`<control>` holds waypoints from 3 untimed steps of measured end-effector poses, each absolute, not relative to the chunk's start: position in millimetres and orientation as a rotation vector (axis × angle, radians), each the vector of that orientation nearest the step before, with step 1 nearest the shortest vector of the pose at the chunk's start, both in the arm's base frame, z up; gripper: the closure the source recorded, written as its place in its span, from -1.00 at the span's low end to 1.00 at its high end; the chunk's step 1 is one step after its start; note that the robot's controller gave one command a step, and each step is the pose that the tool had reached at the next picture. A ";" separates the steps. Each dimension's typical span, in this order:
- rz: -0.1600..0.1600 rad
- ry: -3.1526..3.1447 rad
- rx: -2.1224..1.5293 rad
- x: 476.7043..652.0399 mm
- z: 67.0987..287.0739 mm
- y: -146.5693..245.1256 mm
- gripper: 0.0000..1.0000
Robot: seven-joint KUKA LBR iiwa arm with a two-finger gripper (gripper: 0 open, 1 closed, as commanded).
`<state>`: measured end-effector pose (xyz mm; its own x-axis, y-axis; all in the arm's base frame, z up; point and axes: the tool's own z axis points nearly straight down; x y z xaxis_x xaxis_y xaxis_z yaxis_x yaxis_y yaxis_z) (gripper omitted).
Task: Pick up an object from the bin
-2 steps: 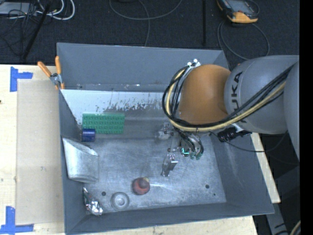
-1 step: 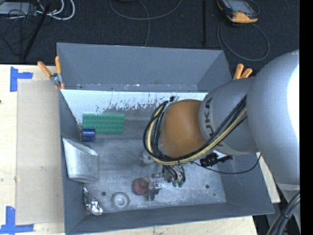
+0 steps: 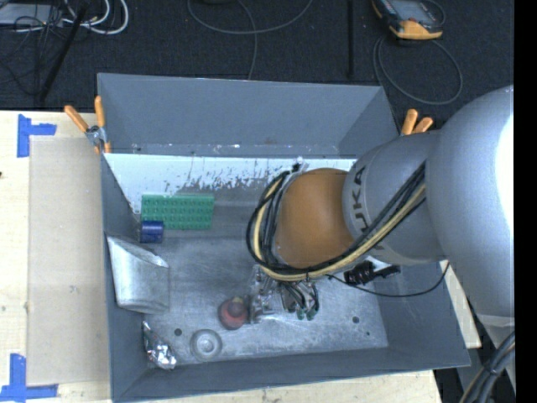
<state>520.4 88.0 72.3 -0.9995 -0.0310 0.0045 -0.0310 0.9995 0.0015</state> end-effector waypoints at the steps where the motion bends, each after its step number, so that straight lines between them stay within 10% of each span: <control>1: -0.003 -3.144 0.046 521.5 71.5 87.4 -1.00; 2: -0.005 -3.140 -0.015 506.1 73.9 149.3 -1.00; 3: -0.001 -3.145 -0.088 557.3 72.5 72.1 -1.00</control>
Offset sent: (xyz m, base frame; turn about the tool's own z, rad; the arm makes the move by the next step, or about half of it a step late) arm 0.0000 0.0000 0.0000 0.0000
